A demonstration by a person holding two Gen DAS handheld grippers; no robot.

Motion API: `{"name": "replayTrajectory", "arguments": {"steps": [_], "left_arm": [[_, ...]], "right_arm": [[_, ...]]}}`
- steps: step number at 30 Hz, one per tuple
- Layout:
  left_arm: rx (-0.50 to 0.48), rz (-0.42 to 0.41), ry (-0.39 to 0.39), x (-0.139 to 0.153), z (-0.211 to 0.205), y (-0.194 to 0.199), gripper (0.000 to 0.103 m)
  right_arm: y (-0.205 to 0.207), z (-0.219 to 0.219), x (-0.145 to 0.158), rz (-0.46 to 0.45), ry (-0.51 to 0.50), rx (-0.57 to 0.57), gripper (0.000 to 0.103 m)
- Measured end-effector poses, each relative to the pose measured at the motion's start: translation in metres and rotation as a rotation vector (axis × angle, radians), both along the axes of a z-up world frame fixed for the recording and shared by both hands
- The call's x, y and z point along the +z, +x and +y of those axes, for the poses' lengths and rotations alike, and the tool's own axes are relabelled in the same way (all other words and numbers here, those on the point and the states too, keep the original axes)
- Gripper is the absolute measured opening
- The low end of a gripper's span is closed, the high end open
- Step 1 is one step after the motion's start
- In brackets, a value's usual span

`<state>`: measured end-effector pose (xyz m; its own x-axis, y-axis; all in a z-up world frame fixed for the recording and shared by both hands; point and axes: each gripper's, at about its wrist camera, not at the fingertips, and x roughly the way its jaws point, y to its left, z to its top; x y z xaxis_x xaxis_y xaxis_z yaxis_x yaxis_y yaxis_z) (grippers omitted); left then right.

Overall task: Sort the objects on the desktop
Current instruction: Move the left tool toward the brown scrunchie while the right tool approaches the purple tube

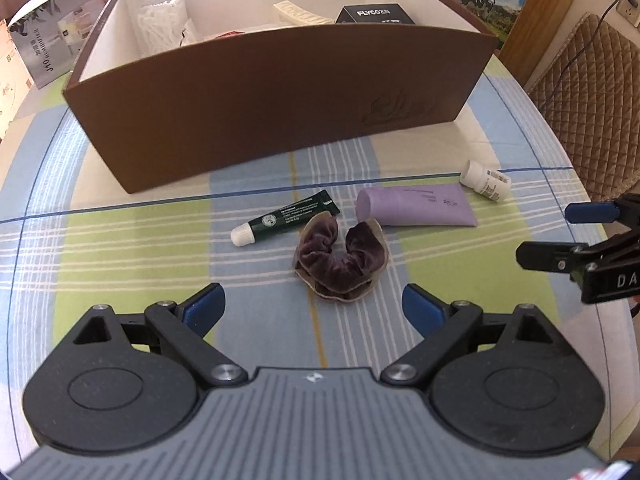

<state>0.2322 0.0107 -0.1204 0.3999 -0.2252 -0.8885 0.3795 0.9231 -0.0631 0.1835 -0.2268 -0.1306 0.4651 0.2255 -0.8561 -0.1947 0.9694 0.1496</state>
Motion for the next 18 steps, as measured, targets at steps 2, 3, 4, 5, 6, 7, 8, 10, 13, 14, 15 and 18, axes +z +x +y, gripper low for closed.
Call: {"name": "replayTrajectory", "arguments": {"steps": [2,3,4,5,6,7,8,10,13,14,15,18], "left_arm": [[-0.006,-0.002,-0.004,-0.004,-0.002,0.005,0.092],[-0.011,-0.004,-0.008,-0.006,-0.003,0.007,0.09],[-0.015,-0.006,-0.011,-0.008,-0.004,0.009,0.09],[-0.018,-0.006,-0.01,-0.01,-0.006,0.011,0.089],[-0.021,-0.007,-0.01,-0.013,-0.007,0.013,0.088],[-0.024,-0.01,-0.01,-0.014,-0.009,0.015,0.087],[-0.029,-0.013,-0.009,-0.016,-0.012,0.017,0.085],[-0.049,-0.031,-0.006,-0.019,-0.017,0.018,0.079],[-0.088,-0.06,0.012,-0.023,-0.025,0.017,0.069],[-0.096,-0.065,0.016,-0.025,-0.026,0.016,0.063],[-0.101,-0.065,0.017,-0.026,-0.027,0.016,0.053],[-0.095,-0.063,-0.002,-0.026,-0.024,0.014,0.044]], "right_arm": [[0.004,-0.003,-0.002,0.0,-0.002,-0.008,0.101],[0.006,-0.004,-0.003,0.0,-0.003,-0.012,0.101],[0.008,-0.005,-0.004,-0.001,-0.005,-0.015,0.101],[0.01,-0.005,-0.004,-0.001,-0.008,-0.018,0.101],[0.011,-0.006,-0.005,-0.002,-0.009,-0.02,0.101],[0.012,-0.007,-0.005,-0.004,-0.01,-0.022,0.101],[0.014,-0.008,-0.006,-0.005,-0.01,-0.024,0.101],[0.016,-0.009,-0.007,-0.007,-0.012,-0.028,0.101],[0.018,-0.009,-0.007,-0.006,-0.012,-0.026,0.101],[0.018,-0.009,-0.007,-0.007,-0.012,-0.022,0.101],[0.017,-0.008,-0.007,-0.009,-0.012,-0.016,0.101],[0.016,-0.004,-0.006,-0.021,-0.003,0.002,0.101]]}}
